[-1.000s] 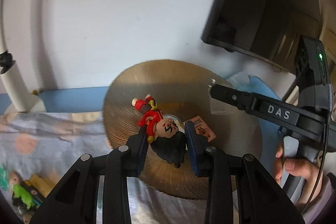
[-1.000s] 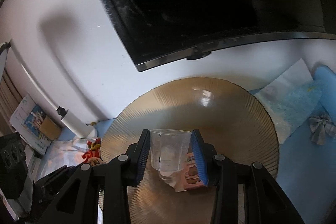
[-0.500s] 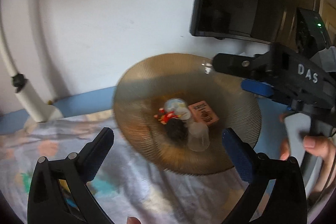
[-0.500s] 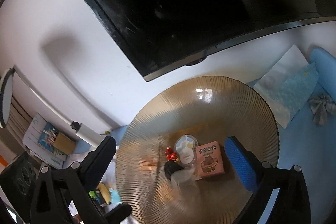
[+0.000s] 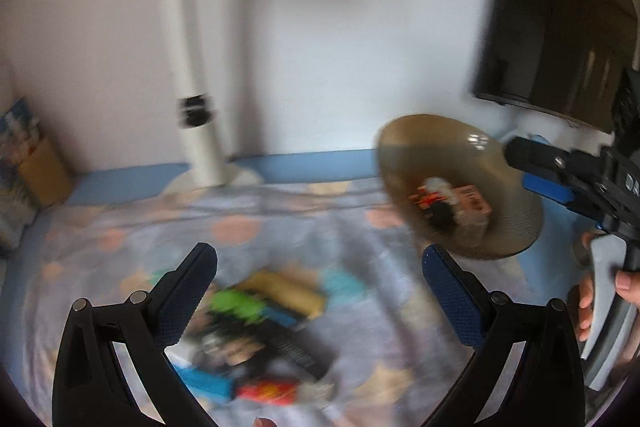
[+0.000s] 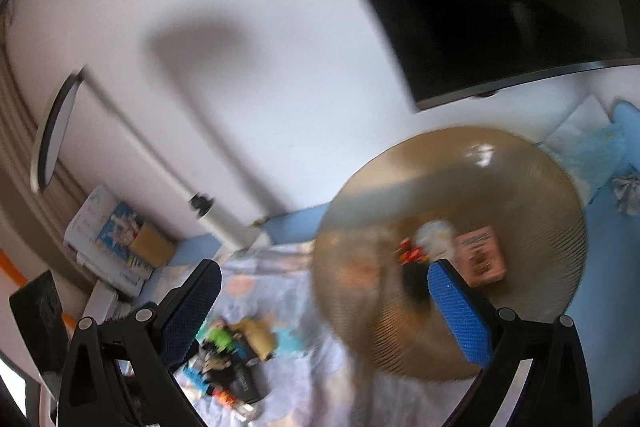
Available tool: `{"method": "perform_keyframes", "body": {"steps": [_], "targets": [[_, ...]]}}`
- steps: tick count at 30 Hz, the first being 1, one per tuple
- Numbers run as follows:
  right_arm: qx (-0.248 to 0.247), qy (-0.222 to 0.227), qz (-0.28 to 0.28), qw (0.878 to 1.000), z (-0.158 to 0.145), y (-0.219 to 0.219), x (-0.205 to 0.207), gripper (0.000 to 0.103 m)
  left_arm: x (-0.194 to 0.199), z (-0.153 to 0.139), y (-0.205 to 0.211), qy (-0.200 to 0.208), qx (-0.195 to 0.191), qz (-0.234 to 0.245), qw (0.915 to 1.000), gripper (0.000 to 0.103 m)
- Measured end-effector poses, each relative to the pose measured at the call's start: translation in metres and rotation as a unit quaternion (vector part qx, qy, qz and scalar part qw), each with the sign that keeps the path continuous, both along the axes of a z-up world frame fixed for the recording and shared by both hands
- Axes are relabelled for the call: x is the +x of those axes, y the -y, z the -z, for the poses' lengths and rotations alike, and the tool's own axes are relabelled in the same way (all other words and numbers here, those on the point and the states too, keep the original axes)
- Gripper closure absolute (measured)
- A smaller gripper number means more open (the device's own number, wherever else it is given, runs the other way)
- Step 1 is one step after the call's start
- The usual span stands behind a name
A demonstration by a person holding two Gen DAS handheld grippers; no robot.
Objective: Organize rigid objects
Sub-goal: 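Grasp the blue box with the left tool while the right tool grasps the red lighter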
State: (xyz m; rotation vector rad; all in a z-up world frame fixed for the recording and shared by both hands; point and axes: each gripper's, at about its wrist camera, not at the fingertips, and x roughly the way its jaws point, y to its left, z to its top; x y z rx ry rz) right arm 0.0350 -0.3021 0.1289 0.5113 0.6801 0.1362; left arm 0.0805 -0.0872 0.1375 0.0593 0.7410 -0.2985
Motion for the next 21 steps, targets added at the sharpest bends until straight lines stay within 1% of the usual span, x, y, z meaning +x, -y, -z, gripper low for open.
{"method": "perform_keyframes", "body": {"steps": [2, 6, 7, 10, 13, 16, 21], "targets": [[-0.005, -0.001, -0.016, 1.000, 0.001, -0.019, -0.004, 0.000, -0.005, 0.003, -0.024, -0.003, 0.008, -0.019, 0.9998, 0.000], [-0.020, -0.009, -0.056, 0.998, 0.009, -0.066, -0.010, 0.000, -0.014, 0.020, -0.066, -0.020, 0.013, -0.051, 0.9984, 0.000], [-0.024, -0.013, -0.066, 0.997, 0.014, -0.074, -0.010, 0.000, -0.016, 0.027, -0.078, -0.031, 0.011, -0.060, 0.9977, 0.000], [-0.043, -0.029, -0.105, 0.993, 0.031, -0.108, -0.015, 0.000, -0.023, 0.049, -0.100, -0.060, 0.002, -0.067, 0.9960, 0.000], [-0.072, -0.042, -0.143, 0.986, 0.052, -0.137, -0.022, 0.000, -0.029, 0.072, -0.107, -0.077, 0.018, -0.070, 0.9943, 0.000], [-0.111, -0.054, -0.170, 0.978, 0.073, -0.158, -0.029, 0.000, -0.033, 0.089, -0.111, -0.091, 0.018, -0.065, 0.9936, 0.000], [-0.157, -0.081, -0.195, 0.965, 0.102, -0.181, -0.030, 0.000, -0.032, 0.110, -0.110, -0.104, 0.029, -0.061, 0.9923, 0.000]]}}
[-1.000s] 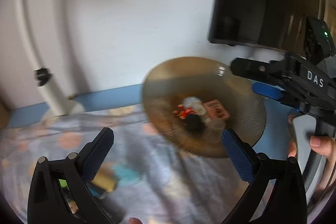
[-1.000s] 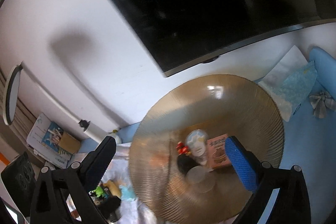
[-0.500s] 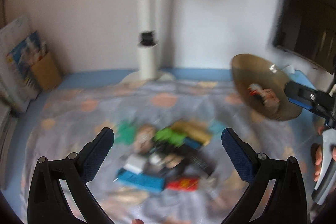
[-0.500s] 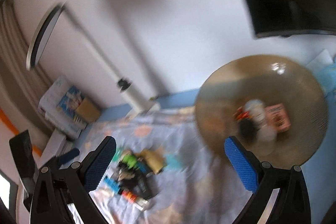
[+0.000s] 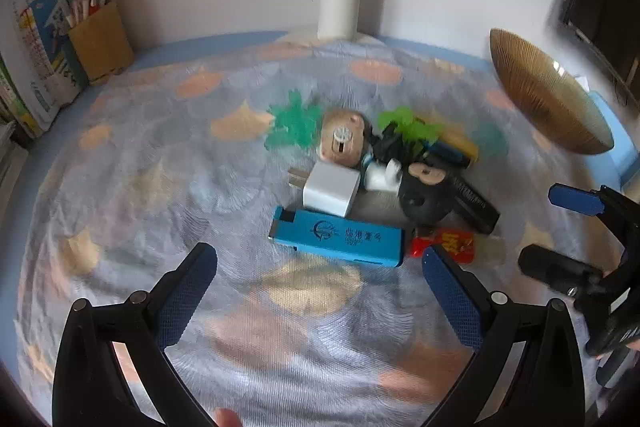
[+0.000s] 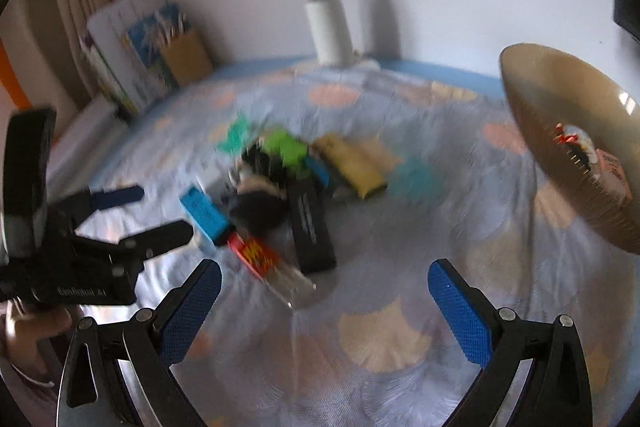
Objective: Organize rigid objects
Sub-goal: 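Grasp the blue box with the left tool while the right tool grasps the red lighter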
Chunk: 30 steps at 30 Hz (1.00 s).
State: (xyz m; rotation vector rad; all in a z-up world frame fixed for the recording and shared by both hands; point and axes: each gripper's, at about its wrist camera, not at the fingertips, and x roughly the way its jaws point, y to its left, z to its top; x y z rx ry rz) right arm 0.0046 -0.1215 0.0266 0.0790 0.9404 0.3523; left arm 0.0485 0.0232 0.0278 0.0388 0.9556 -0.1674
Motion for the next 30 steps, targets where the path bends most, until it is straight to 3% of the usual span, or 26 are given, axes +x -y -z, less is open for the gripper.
{"method": "perform_keyframes", "body": {"steps": [3, 6, 9, 12, 14, 18, 20, 23, 27, 28, 29, 30], "targets": [[-0.028, 0.002, -0.004, 1.000, 0.011, -0.010, 0.001, 0.000, 0.002, 0.012, 0.000, -0.008, 0.004, 0.003, 1.0000, 0.000], [-0.025, -0.011, -0.020, 0.999, 0.021, -0.013, 0.003, 0.001, 0.006, 0.024, -0.003, -0.020, -0.004, 0.000, 0.9998, 0.000], [-0.047, -0.002, -0.038, 0.998, 0.027, -0.020, 0.002, 0.008, 0.006, 0.027, -0.003, -0.007, 0.010, 0.000, 0.9999, 0.000], [-0.064, 0.013, -0.056, 0.996, 0.027, -0.028, 0.001, 0.024, 0.010, 0.028, -0.001, 0.003, 0.018, 0.003, 0.9998, 0.000], [-0.068, 0.025, -0.061, 0.995, 0.025, -0.030, -0.002, 0.046, 0.011, 0.028, -0.001, 0.010, 0.017, -0.002, 0.9998, 0.000], [-0.068, 0.038, -0.087, 0.993, 0.023, -0.039, -0.009, 0.058, 0.013, 0.027, -0.002, 0.010, 0.017, -0.013, 0.9997, 0.000], [-0.071, 0.041, -0.103, 0.991, 0.023, -0.044, -0.014, 0.071, 0.016, 0.028, -0.002, 0.009, 0.016, -0.011, 0.9998, 0.000], [-0.069, 0.040, -0.112, 0.990, 0.022, -0.045, -0.024, 0.079, 0.018, 0.028, -0.001, 0.009, 0.016, -0.001, 0.9998, 0.000], [-0.038, 0.028, -0.101, 0.994, 0.020, -0.034, -0.034, 0.080, 0.023, 0.027, 0.000, 0.010, 0.013, 0.027, 0.9995, 0.001], [-0.033, 0.026, -0.097, 0.994, 0.021, -0.032, -0.035, 0.080, 0.021, 0.026, 0.000, 0.015, 0.011, 0.037, 0.9992, 0.018], [-0.030, 0.025, -0.096, 0.995, 0.021, -0.031, -0.035, 0.080, 0.015, 0.022, 0.003, 0.028, 0.010, 0.056, 0.9980, 0.046], [-0.028, 0.025, -0.094, 0.995, 0.021, -0.031, -0.035, 0.080, 0.010, 0.020, 0.007, 0.031, 0.016, 0.070, 0.9969, 0.052]]}}
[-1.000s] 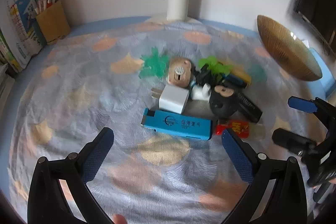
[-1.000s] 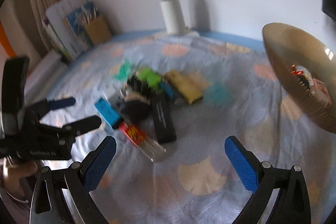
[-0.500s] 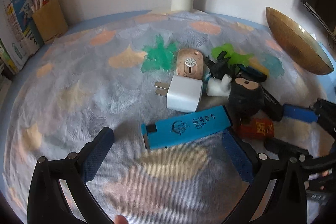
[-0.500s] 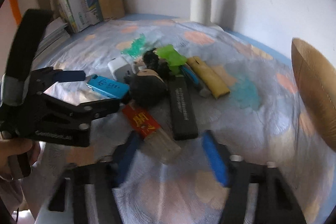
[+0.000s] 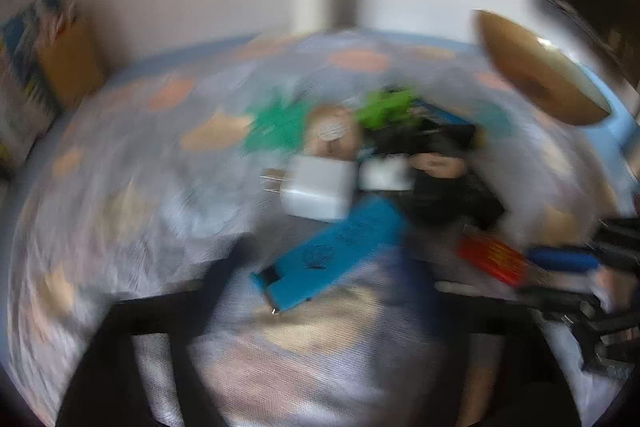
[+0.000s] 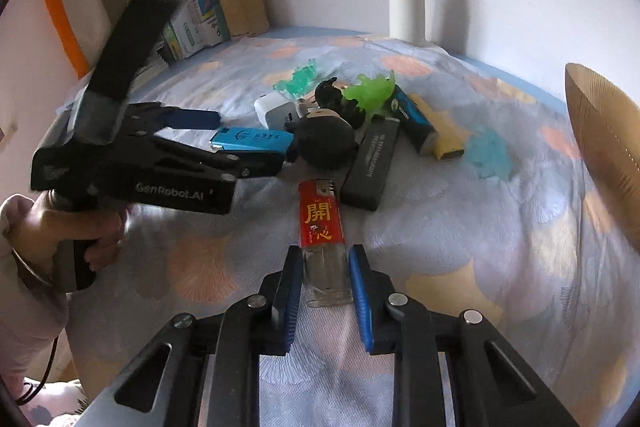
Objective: Organize rigid objects
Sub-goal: 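Grasp the blue box with the left tool while the right tool grasps the red lighter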
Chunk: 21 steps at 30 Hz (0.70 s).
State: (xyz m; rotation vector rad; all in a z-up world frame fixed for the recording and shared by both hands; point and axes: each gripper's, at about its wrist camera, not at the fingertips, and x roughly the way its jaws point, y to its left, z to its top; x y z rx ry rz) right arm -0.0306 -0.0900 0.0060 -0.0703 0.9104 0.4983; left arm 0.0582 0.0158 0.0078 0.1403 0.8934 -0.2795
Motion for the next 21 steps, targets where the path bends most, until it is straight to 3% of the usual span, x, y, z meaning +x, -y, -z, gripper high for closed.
{"method": "perform_keyframes", "body": {"steps": [1, 5, 10, 14, 15, 16, 17, 19, 21], "targets": [[-0.001, 0.000, 0.001, 1.000, 0.000, -0.001, -0.001, 0.080, -0.003, -0.001, 0.001, 0.000, -0.006, 0.008, 0.9999, 0.061], [0.007, -0.003, 0.015, 1.000, 0.000, -0.004, 0.009, 0.080, -0.010, 0.000, -0.001, 0.003, -0.022, 0.013, 0.9997, 0.070], [0.014, -0.002, 0.016, 1.000, 0.002, -0.004, 0.016, 0.079, -0.009, 0.000, 0.007, 0.006, -0.012, 0.032, 0.9994, 0.072], [0.041, -0.012, 0.012, 0.999, 0.003, 0.000, 0.024, 0.075, 0.000, 0.000, 0.014, 0.012, 0.002, 0.037, 0.9993, 0.065], [0.042, -0.012, 0.012, 0.999, 0.003, 0.000, 0.026, 0.075, 0.000, -0.001, 0.012, 0.007, -0.008, 0.035, 0.9993, 0.067], [0.038, -0.011, 0.012, 0.999, 0.003, -0.002, 0.027, 0.075, 0.001, -0.001, 0.011, 0.007, -0.014, 0.033, 0.9993, 0.077], [0.030, -0.008, 0.012, 0.999, 0.003, -0.005, 0.027, 0.075, 0.001, -0.002, 0.013, 0.009, -0.010, 0.034, 0.9993, 0.081], [0.010, 0.000, 0.011, 1.000, 0.002, -0.012, 0.026, 0.079, 0.000, -0.002, 0.018, 0.013, 0.000, 0.037, 0.9992, 0.082], [0.005, 0.006, 0.004, 1.000, 0.002, -0.015, 0.025, 0.080, -0.001, -0.003, 0.018, 0.009, -0.017, 0.039, 0.9990, 0.082]]}}
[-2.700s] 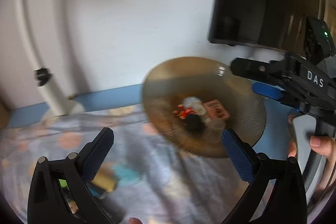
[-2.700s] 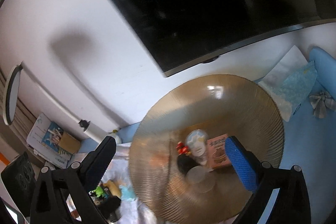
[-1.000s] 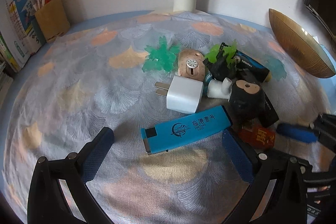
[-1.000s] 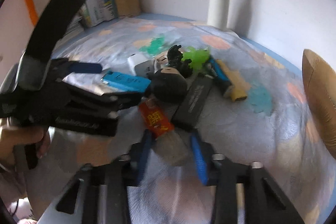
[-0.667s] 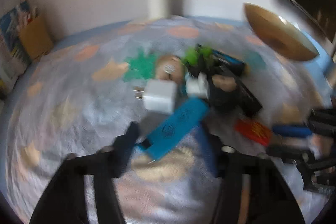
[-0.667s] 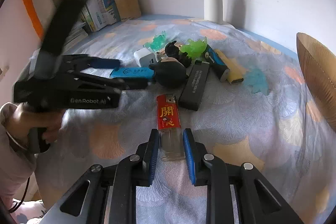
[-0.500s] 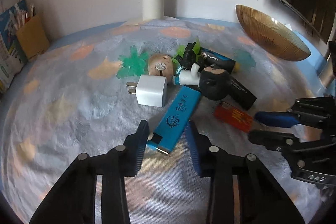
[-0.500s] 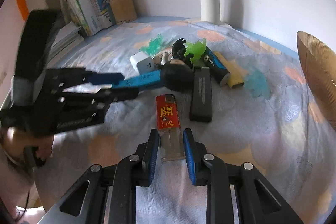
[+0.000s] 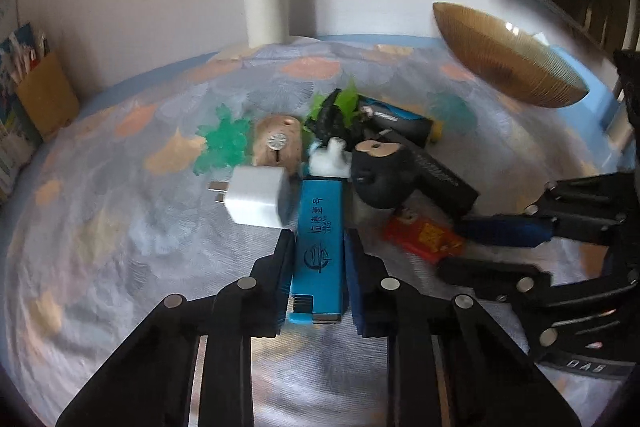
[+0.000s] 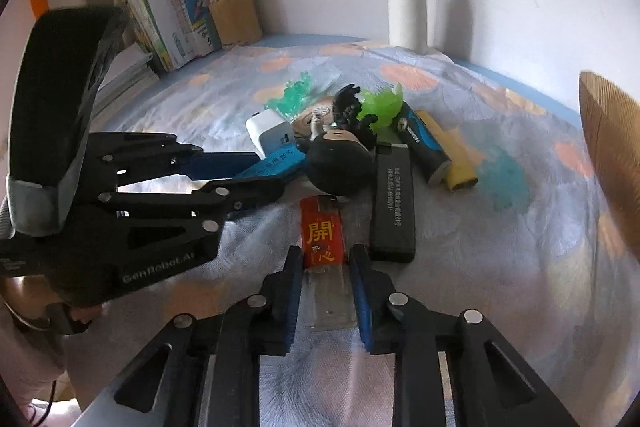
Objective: Organize rigid objects
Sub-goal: 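Grasp the blue box with the left tool while the right tool grasps the red lighter, then carry blue box and red lighter to the amber bowl and release both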
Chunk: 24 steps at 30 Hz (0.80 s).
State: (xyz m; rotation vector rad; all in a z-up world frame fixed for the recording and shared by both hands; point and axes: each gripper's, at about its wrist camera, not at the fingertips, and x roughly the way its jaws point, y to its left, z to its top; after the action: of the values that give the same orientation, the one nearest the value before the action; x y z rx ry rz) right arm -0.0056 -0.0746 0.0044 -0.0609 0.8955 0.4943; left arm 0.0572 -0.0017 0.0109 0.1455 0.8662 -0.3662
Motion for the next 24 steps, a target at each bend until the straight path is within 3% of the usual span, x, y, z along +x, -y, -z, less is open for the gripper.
{"method": "perform_keyframes", "body": {"steps": [3, 7, 13, 19, 24], "targets": [[0.001, 0.006, -0.007, 1.000, -0.002, 0.000, -0.002, 0.081, -0.001, -0.002, -0.004, -0.002, -0.023, -0.009, 0.9997, 0.082], [0.018, 0.026, -0.008, 0.999, -0.008, 0.005, -0.009, 0.081, -0.009, -0.009, -0.010, 0.024, -0.037, -0.016, 0.9989, 0.082], [0.055, 0.044, -0.005, 0.998, -0.015, 0.015, -0.016, 0.081, -0.022, -0.018, -0.014, 0.061, -0.036, -0.027, 0.9971, 0.082], [0.076, 0.067, -0.002, 0.995, -0.023, 0.021, -0.024, 0.081, -0.022, -0.019, -0.010, 0.066, -0.023, -0.027, 0.9972, 0.082], [0.105, 0.088, 0.014, 0.991, -0.030, 0.033, -0.030, 0.081, -0.023, -0.023, -0.018, 0.083, -0.034, -0.048, 0.9948, 0.082]]}}
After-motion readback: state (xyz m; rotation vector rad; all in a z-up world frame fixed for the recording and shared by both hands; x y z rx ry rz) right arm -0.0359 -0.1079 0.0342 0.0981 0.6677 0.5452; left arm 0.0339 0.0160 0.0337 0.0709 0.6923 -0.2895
